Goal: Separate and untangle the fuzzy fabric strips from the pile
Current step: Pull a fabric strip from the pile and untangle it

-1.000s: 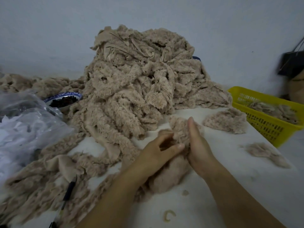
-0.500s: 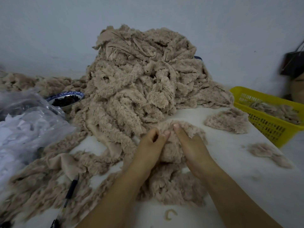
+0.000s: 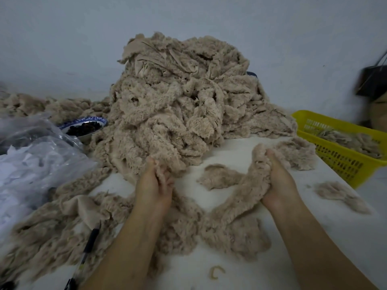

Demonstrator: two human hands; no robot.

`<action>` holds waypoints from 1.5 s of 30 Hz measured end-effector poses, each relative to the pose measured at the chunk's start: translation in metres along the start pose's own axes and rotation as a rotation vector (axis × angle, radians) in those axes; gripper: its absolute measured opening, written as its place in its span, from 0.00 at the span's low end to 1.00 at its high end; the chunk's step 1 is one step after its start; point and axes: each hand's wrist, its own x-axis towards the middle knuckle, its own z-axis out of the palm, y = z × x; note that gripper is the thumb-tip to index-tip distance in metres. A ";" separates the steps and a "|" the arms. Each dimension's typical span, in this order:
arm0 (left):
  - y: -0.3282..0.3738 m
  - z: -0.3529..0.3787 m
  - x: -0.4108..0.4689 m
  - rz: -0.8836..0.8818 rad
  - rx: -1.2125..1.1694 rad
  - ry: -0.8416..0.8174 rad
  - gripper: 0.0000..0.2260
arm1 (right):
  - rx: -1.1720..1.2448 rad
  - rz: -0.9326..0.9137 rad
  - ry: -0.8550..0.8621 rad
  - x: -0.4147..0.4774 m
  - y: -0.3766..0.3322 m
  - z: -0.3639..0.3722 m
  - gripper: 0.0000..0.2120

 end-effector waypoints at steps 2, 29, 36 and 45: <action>-0.006 0.002 -0.004 0.080 0.394 -0.059 0.13 | -0.029 -0.090 0.007 0.003 0.000 0.001 0.08; -0.029 0.002 -0.015 -0.557 0.044 -0.405 0.18 | -0.092 -0.090 -0.250 0.005 0.012 0.004 0.17; -0.041 0.006 -0.022 -0.470 0.022 -0.334 0.20 | -0.824 -0.240 -0.151 -0.006 0.040 0.010 0.18; -0.040 0.005 -0.016 -0.255 -0.017 -0.314 0.24 | -0.707 -0.283 -0.147 -0.011 0.046 0.017 0.20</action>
